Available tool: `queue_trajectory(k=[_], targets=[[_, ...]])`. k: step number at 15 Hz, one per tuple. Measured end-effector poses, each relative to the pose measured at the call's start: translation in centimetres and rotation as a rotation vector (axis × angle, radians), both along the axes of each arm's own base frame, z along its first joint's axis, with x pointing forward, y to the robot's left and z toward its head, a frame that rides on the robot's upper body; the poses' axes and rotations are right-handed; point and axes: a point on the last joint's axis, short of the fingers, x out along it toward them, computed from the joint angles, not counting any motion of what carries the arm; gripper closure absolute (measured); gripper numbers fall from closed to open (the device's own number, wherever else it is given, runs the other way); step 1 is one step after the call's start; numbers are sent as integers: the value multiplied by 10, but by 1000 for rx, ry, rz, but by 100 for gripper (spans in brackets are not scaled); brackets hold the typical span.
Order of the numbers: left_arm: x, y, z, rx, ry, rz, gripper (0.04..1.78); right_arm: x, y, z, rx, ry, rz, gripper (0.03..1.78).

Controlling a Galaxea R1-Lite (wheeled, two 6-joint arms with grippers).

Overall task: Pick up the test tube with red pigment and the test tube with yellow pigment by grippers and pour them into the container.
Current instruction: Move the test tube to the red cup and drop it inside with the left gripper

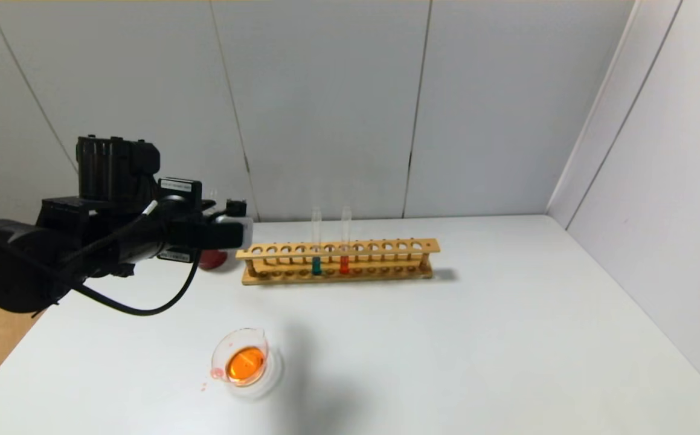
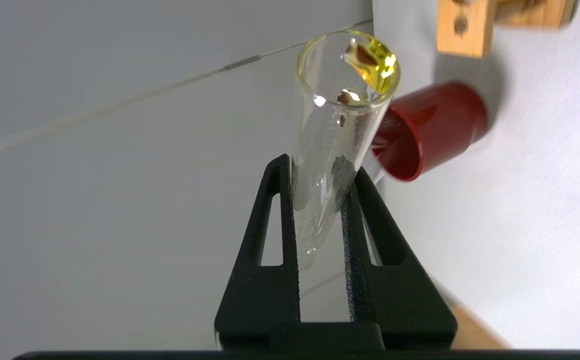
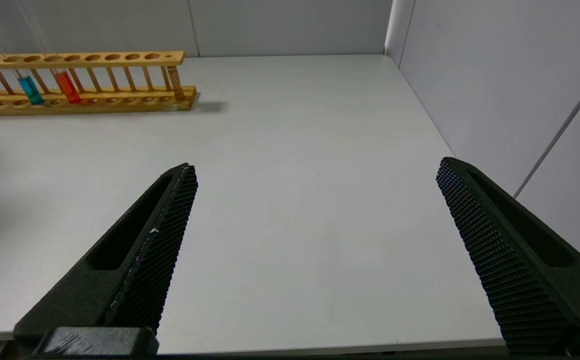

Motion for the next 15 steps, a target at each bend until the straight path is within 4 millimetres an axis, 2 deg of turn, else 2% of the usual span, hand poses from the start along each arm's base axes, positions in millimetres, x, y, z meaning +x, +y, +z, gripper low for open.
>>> queue_trajectory(k=[3, 6, 11, 15], targets=[[12, 4, 26, -271, 61, 117, 152, 0, 0, 0, 0, 0, 0, 6], [19, 15, 45, -562, 90, 204, 152, 0, 0, 0, 0, 0, 0, 6], [25, 28, 54, -1031, 89, 339, 152, 0, 0, 0, 0, 0, 0, 6], [41, 53, 56, -1302, -4, 374, 152, 0, 0, 0, 0, 0, 0, 6]])
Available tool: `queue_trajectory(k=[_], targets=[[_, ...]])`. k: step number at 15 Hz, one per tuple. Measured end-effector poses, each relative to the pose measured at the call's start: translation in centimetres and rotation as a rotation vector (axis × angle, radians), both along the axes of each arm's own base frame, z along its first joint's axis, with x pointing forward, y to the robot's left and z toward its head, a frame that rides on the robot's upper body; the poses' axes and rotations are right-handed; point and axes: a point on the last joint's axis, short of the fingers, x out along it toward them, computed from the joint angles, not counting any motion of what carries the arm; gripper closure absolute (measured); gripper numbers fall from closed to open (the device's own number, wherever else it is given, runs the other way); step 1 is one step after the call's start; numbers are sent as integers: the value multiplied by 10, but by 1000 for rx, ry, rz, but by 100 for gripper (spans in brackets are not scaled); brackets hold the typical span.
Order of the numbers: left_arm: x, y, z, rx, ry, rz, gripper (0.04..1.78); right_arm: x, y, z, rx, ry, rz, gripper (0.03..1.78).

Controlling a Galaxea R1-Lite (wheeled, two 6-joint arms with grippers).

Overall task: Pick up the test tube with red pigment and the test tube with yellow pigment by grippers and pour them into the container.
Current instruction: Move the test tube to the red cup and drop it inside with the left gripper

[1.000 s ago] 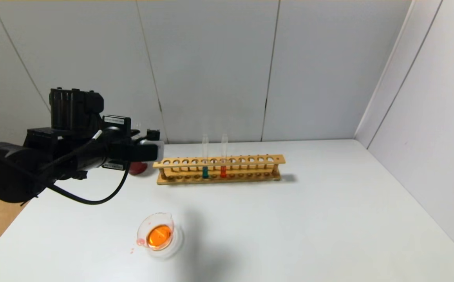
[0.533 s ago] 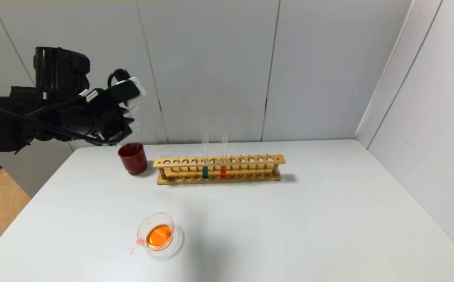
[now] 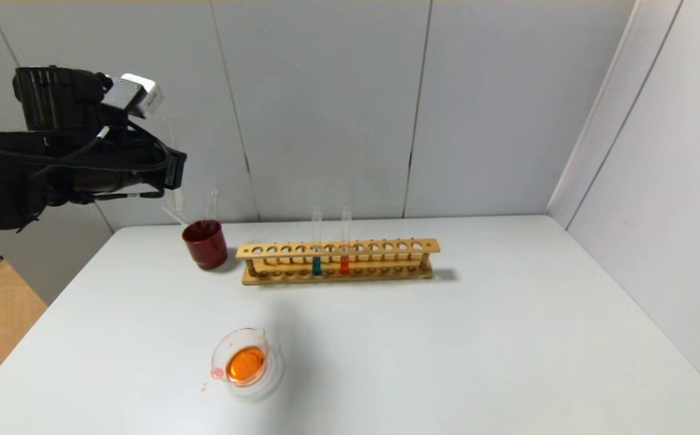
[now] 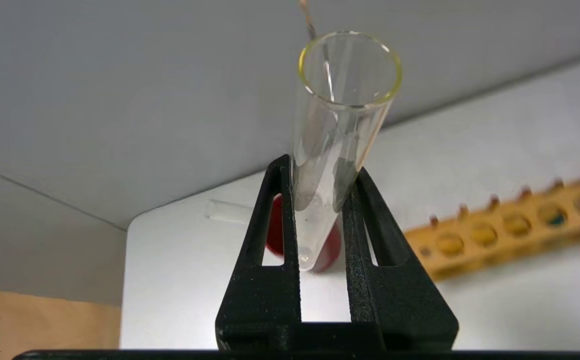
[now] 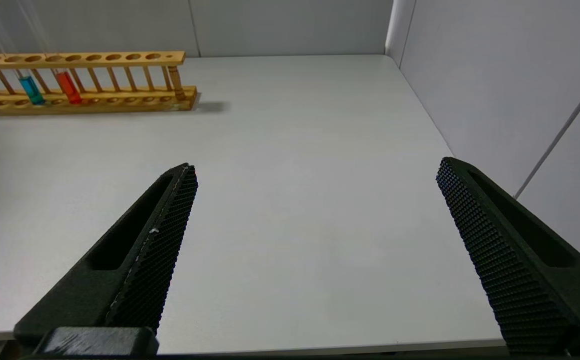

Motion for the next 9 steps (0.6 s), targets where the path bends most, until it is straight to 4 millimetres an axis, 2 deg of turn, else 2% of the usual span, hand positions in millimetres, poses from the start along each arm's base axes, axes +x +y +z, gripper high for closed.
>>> queue_trajectory(k=[4, 9], targets=[[19, 26, -17, -91, 4, 65, 152, 0, 0, 0, 0, 0, 0, 6], [39, 37, -43, -157, 32, 64, 152, 0, 0, 0, 0, 0, 0, 6]])
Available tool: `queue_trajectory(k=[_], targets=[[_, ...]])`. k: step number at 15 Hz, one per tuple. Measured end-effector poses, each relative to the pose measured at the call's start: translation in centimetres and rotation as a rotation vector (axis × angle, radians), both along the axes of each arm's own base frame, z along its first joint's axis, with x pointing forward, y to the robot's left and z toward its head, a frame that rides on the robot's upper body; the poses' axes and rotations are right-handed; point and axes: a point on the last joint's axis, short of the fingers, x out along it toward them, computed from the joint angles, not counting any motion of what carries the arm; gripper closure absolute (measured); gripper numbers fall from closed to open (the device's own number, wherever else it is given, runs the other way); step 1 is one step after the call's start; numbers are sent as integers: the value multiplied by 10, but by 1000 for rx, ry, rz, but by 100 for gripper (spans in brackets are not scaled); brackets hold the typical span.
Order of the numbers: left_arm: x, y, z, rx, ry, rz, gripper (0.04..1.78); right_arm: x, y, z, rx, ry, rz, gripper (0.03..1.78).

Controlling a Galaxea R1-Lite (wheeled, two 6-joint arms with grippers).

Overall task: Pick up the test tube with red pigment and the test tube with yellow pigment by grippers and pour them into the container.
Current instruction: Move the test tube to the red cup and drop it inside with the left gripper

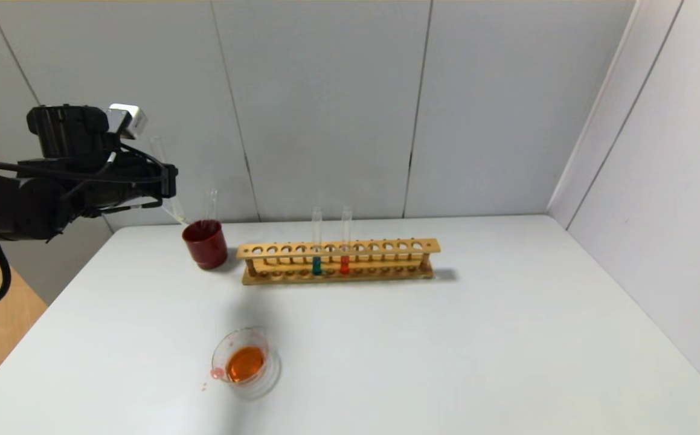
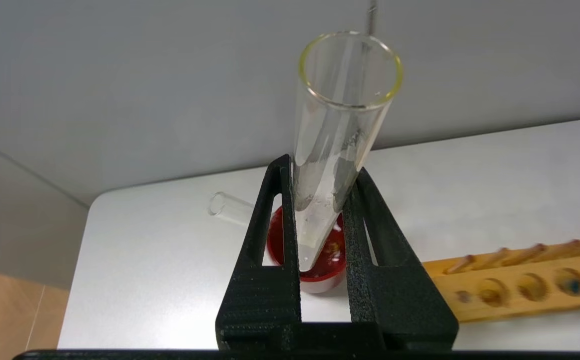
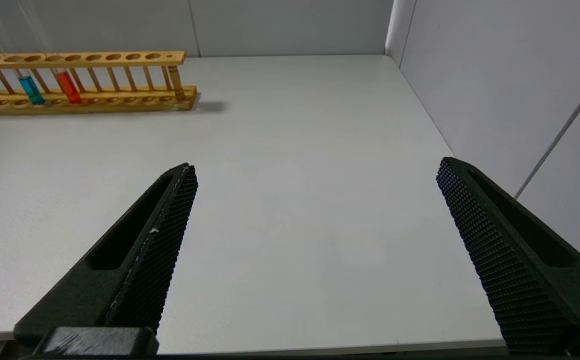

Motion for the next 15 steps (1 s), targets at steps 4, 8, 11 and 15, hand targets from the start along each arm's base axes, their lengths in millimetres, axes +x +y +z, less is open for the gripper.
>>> queue_trajectory(k=[4, 8, 11, 15], targets=[[14, 8, -23, -8, 18, 20, 152, 0, 0, 0, 0, 0, 0, 6], [25, 11, -45, -14, 48, 27, 152, 0, 0, 0, 0, 0, 0, 6], [32, 12, -57, -29, 50, 29, 152, 0, 0, 0, 0, 0, 0, 6], [40, 12, -72, -60, 48, 17, 152, 0, 0, 0, 0, 0, 0, 6]])
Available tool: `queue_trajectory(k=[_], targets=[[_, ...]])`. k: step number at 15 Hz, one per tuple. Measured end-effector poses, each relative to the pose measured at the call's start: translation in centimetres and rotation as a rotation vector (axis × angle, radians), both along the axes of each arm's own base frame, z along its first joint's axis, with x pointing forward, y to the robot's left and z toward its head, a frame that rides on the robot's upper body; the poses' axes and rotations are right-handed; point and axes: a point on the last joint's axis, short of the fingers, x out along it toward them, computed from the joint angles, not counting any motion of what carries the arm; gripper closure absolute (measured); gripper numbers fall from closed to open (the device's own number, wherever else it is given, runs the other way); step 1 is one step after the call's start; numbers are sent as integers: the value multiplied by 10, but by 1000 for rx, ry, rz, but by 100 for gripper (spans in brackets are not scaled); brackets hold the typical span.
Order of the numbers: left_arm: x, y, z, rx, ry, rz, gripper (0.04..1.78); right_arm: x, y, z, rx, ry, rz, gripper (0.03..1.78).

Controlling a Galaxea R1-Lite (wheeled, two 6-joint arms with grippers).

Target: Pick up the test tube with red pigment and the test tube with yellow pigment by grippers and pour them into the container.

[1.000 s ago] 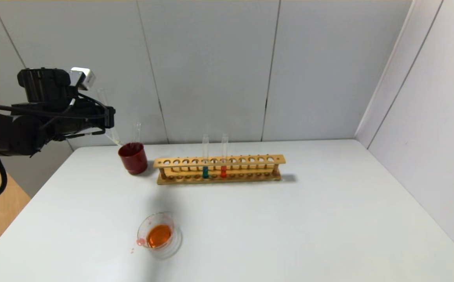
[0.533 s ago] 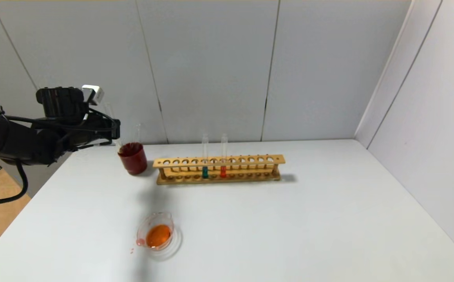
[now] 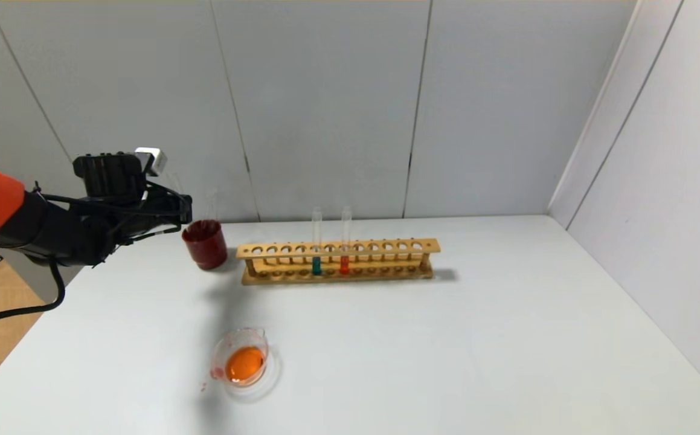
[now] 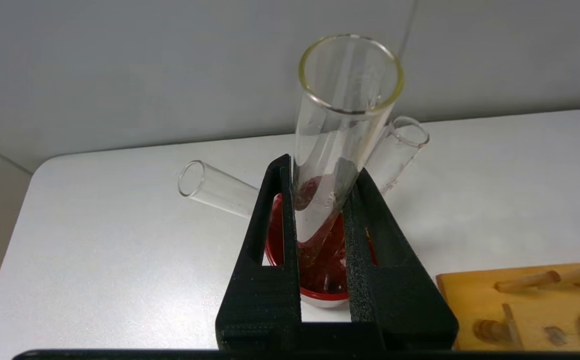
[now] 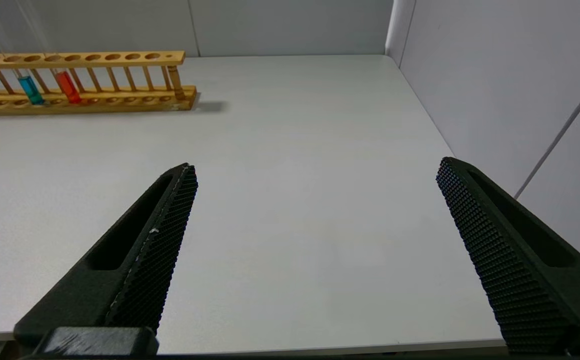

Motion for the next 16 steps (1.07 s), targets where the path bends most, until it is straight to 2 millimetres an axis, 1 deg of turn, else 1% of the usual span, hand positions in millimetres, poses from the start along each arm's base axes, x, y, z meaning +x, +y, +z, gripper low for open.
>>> queue_trajectory(k=[2, 4, 6, 8, 10, 12, 14, 16], targets=[[0, -1, -6, -7, 14, -22, 152, 0, 0, 0, 0, 0, 0, 6], [0, -1, -9, -11, 21, -38, 147, 0, 0, 0, 0, 0, 0, 6], [-1, -1, -11, -9, 18, -40, 132, 0, 0, 0, 0, 0, 0, 6], [-3, -1, -11, -3, 9, -40, 107, 0, 0, 0, 0, 0, 0, 6], [-5, -1, -8, 0, -8, -42, 72, 0, 0, 0, 0, 0, 0, 6], [-9, -2, 2, 1, -28, -44, 40, 0, 0, 0, 0, 0, 0, 6], [-16, -3, 19, 2, -62, -45, 20, 0, 0, 0, 1, 0, 0, 6], [-32, -4, 41, 4, -98, -44, 10, 0, 0, 0, 0, 0, 0, 6]])
